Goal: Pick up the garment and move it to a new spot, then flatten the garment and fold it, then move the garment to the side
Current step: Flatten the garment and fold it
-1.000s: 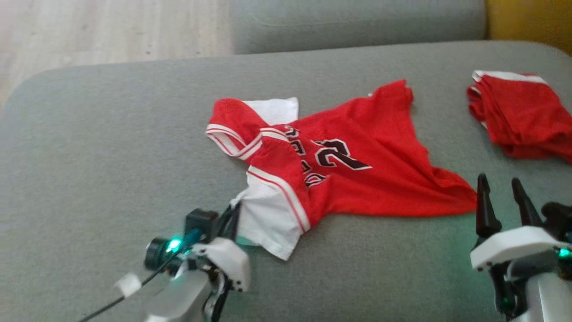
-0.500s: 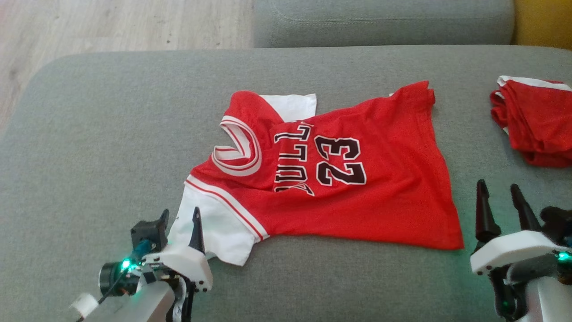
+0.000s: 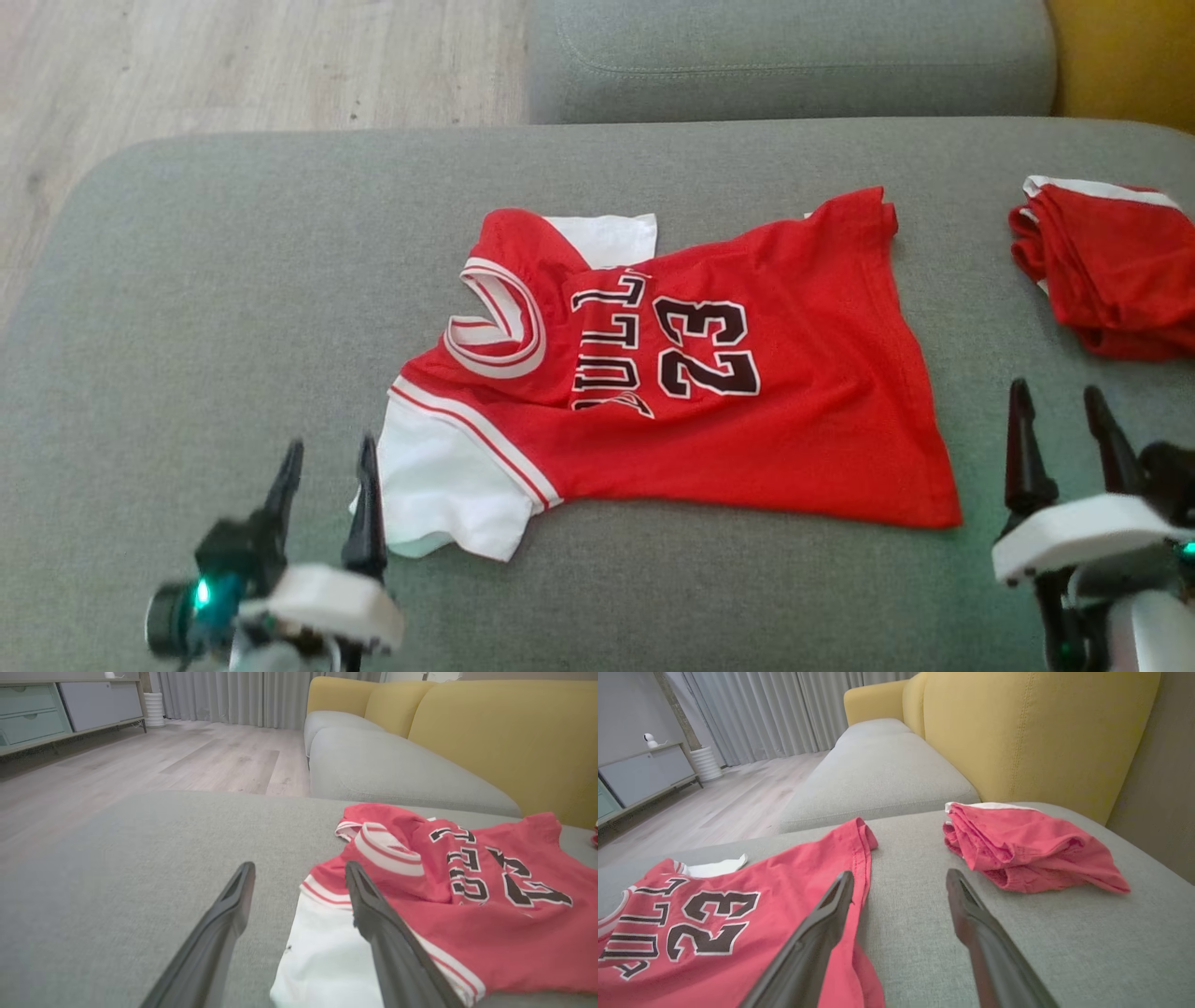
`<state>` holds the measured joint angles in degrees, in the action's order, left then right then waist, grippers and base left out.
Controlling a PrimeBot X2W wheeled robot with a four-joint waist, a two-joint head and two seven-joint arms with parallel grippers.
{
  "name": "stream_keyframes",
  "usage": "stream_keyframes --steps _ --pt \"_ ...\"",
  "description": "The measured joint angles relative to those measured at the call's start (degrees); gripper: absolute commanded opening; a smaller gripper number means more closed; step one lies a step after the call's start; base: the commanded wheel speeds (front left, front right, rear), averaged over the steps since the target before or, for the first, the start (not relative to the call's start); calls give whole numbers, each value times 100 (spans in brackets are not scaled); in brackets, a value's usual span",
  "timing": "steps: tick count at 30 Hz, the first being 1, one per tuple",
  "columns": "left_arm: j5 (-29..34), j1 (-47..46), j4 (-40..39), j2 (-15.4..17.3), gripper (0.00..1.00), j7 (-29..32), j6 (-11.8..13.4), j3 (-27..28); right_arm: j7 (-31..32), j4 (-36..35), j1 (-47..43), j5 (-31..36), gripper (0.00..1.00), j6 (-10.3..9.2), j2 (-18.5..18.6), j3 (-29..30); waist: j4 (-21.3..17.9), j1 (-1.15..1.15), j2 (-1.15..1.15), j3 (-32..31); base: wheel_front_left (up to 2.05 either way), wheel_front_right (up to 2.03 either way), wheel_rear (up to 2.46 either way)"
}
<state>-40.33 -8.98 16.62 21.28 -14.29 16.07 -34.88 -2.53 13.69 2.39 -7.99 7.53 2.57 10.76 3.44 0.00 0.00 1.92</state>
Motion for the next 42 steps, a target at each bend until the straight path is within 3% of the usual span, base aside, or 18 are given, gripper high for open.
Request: stream_keyframes --steps 9,17,23,28,29,30,37,42 --pt "67 -85 357 -120 100 403 -238 -371 64 -69 -154 2 100 0 0 -205 -58 0 0 56 0 0 0" --pt "413 -1279 1323 -777 100 887 -768 -1050 166 -148 17 9 100 0 -1 -539 -313 1 0 323 0 0 0" --pt "621 -1798 2171 -991 100 1237 -1063 -1405 205 -209 225 52 100 0 -1 -675 -538 1 0 562 0 0 0" --pt "733 -2058 2629 -1102 100 1317 -1059 -1510 207 -208 279 52 100 0 -1 -675 -665 1 0 717 0 0 0" --pt "764 -2123 2714 -1129 45 1301 -1026 -1517 207 -208 298 52 100 0 -1 -677 -681 1 0 735 0 0 0" --pt "780 -2179 2785 -1150 0 1283 -1018 -1523 205 -208 311 52 100 0 -1 -678 -696 1 0 752 0 0 0" --pt "812 -2364 3154 -1251 0 1058 -1048 -1535 204 -207 326 51 100 0 -1 -701 -765 0 0 849 0 0 0" --pt "825 -2576 3367 -1271 0 700 -899 -1452 202 -207 475 48 100 0 -1 -712 -854 1 0 923 0 0 0"
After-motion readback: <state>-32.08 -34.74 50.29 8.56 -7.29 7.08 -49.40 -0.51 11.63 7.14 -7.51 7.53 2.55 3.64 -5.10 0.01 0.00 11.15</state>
